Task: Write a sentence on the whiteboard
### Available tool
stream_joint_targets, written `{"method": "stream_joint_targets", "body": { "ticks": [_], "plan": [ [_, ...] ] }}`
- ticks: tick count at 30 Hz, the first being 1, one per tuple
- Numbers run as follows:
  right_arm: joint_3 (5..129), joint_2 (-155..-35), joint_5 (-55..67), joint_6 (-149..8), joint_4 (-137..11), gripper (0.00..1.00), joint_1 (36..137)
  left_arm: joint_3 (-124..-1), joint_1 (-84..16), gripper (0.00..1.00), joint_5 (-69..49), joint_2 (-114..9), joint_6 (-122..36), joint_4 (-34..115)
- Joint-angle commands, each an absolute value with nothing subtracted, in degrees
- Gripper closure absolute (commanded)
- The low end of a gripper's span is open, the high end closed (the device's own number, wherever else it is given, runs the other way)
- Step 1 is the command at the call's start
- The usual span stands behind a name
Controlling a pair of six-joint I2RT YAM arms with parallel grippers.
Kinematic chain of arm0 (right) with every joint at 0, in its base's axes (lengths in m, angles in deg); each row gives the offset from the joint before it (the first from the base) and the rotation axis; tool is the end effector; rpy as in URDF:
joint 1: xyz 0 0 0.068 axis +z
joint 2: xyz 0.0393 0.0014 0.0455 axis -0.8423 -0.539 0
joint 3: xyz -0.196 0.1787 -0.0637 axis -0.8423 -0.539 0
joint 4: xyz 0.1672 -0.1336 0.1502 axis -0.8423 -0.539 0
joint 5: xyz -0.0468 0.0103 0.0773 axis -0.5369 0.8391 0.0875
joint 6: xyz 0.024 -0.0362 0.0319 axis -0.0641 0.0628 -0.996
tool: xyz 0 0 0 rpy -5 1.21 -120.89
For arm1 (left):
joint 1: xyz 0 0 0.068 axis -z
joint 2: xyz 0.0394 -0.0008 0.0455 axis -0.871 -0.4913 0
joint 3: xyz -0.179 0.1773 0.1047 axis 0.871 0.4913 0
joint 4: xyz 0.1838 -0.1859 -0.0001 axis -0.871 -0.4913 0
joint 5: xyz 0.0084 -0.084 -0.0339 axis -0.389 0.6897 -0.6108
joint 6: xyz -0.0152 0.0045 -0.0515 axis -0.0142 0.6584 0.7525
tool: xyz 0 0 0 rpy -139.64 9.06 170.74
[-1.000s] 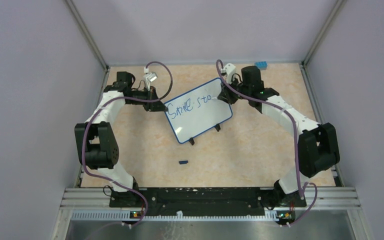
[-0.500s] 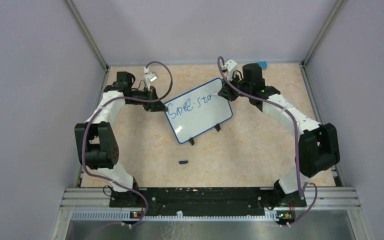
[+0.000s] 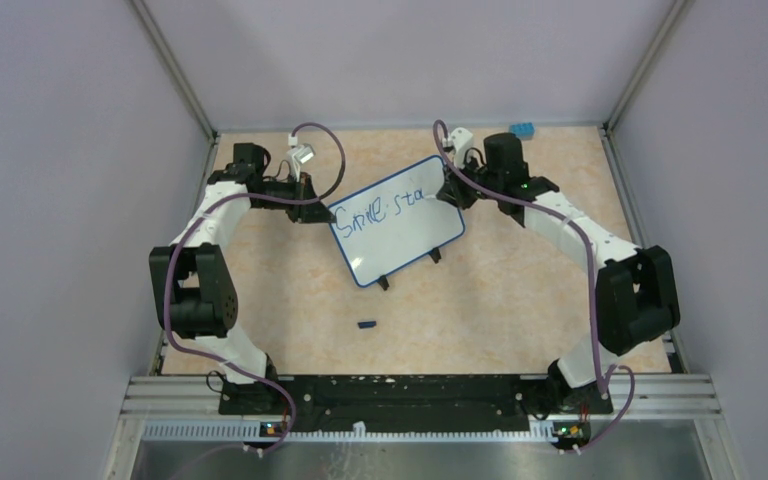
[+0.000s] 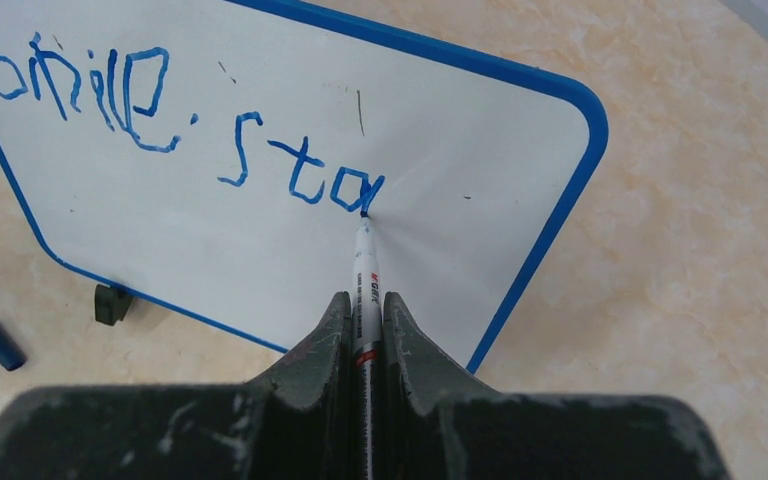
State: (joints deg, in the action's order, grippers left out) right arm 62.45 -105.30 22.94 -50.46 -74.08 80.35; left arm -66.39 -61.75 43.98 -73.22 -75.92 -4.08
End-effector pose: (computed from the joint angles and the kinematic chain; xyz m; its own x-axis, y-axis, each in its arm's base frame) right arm 0.3325 0.1567 0.2934 -0.3223 -0.3604 -0.8754 -0.7676 0.6406 0.0189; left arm 0.3422 -0.0245 0.2647 -0.6860 0.1591 -0.7100 0.6908 0.4488 -0.5669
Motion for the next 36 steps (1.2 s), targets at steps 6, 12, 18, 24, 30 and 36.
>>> {"method": "stream_joint_targets", "body": {
  "ticks": [6, 12, 18, 24, 30, 36],
  "plan": [
    [62.86, -103.62, 20.73, -47.65, -74.51, 1.0, 79.38, -67.67, -60.84, 1.0, 42.08, -73.1, -79.11, -3.64],
    [65.88, -102.32, 22.44, -47.65, -75.88, 1.0, 79.1, -67.95, -60.84, 1.0, 42.14, -73.26, -79.07, -3.69],
    [68.43, -101.93, 22.83, -48.03, -77.08, 1.0, 79.04, -67.92, -60.84, 1.0, 42.12, -72.97, -79.14, -3.87],
    [68.87, -103.32, 22.07, -47.97, -76.23, 1.0, 79.01, -68.22, -60.84, 1.0, 41.95, -72.94, -79.16, -4.04],
    [68.8, -104.77, 21.5, -47.59, -75.66, 1.0, 79.01, -68.12, -60.84, 1.0, 41.9, -73.1, -79.34, -4.14],
    [68.45, -105.96, 20.64, -47.28, -74.89, 1.0, 79.01, -68.01, -60.84, 1.0, 41.91, -73.2, -79.48, -4.14]
  ]
}}
